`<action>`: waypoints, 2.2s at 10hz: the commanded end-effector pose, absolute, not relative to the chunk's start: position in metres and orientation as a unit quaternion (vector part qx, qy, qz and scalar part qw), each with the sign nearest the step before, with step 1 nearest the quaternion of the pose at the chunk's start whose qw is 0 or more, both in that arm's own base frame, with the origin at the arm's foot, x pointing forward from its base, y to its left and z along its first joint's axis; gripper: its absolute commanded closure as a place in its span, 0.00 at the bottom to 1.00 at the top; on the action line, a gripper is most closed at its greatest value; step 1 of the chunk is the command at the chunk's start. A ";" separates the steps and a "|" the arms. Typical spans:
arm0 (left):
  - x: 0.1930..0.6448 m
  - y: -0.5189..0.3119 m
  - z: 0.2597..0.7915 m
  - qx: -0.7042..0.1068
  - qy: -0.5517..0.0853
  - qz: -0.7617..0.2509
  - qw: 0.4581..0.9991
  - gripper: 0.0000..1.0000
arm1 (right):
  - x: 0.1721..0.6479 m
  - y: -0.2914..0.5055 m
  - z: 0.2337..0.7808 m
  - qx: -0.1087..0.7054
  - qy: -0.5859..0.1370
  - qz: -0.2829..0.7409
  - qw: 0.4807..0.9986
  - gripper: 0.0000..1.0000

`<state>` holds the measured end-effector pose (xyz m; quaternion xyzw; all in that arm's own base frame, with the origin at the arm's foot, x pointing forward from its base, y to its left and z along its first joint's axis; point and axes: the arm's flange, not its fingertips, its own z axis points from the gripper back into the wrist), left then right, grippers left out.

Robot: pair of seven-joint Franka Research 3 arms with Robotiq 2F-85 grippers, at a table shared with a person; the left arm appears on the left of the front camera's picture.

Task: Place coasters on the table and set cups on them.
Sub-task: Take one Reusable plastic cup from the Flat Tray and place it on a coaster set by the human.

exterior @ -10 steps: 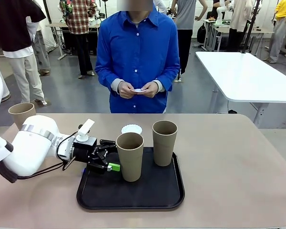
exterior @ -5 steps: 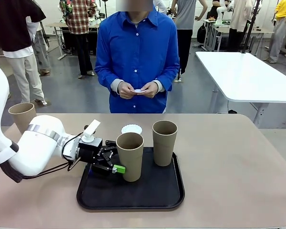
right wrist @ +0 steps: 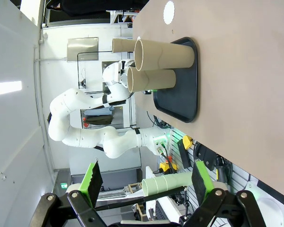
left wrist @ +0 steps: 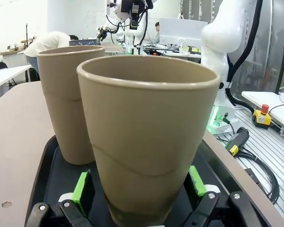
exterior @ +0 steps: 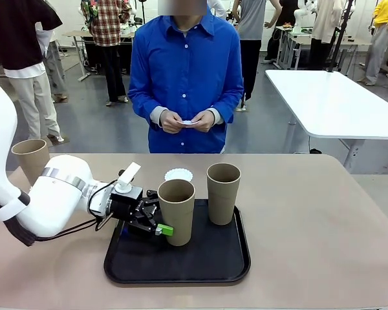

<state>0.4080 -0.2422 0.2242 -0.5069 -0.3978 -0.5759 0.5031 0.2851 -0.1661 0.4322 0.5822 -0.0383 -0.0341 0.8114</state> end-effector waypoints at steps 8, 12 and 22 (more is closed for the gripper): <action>0.408 -0.240 0.230 -0.506 -0.400 -0.592 0.484 0.76 | 0.284 -0.166 0.432 0.587 -0.040 -0.032 0.808 0.00; 0.411 -0.208 0.362 -0.470 -0.426 -0.569 0.523 0.76 | 0.284 -0.166 0.432 0.587 -0.040 -0.032 0.808 0.00; 0.403 -0.202 0.471 -0.463 -0.446 -0.566 0.517 0.76 | 0.284 -0.166 0.432 0.587 -0.040 -0.032 0.808 0.00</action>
